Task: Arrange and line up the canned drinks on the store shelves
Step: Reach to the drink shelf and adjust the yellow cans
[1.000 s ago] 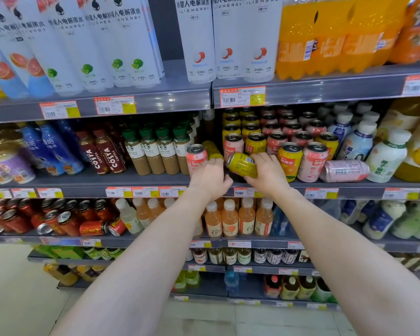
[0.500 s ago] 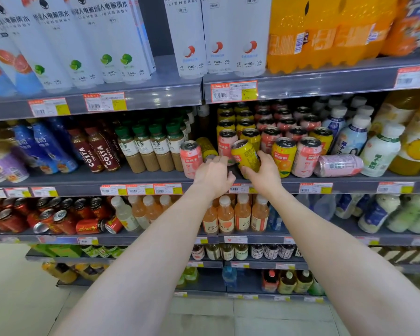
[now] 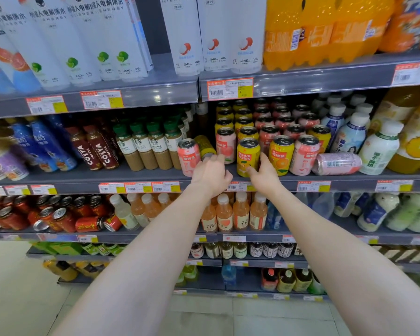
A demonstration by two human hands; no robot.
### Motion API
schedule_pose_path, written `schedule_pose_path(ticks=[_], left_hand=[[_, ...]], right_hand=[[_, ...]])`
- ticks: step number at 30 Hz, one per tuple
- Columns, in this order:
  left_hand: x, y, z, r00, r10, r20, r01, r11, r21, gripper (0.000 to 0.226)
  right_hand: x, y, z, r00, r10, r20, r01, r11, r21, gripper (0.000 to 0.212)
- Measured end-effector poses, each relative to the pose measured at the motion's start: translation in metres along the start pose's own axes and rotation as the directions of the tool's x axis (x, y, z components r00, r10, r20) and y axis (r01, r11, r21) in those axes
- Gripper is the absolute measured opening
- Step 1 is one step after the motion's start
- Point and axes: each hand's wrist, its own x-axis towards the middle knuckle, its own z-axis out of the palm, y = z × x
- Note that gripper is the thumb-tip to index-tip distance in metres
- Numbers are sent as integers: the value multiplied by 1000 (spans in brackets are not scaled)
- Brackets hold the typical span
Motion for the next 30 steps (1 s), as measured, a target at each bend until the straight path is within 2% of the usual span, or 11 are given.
schedule_pose_path(ticks=[3, 6, 9, 15, 19, 30], left_hand=[[-1, 0, 0, 1000, 2, 16, -3, 1000, 0, 27], [-3, -1, 1, 1000, 7, 19, -7, 1000, -6, 27], [-3, -3, 1, 1000, 8, 8, -8, 1000, -15, 25], [5, -10, -11, 998, 20, -64, -21, 1000, -15, 23], [14, -13, -20, 995, 17, -94, -14, 999, 33, 32], [42, -32, -34, 1000, -4, -25, 10, 964, 264, 48]], right_hand=[[0, -4, 0, 1000, 24, -15, -23, 998, 54, 59], [0, -9, 4, 995, 28, -98, -19, 996, 91, 67], [1, -12, 7, 990, 69, -124, -64, 997, 42, 70], [0, -13, 2, 992, 80, -98, -81, 997, 1, 64], [-1, -15, 2, 991, 85, -105, -85, 996, 7, 66], [-5, -12, 5, 993, 73, -97, -76, 997, -25, 67]])
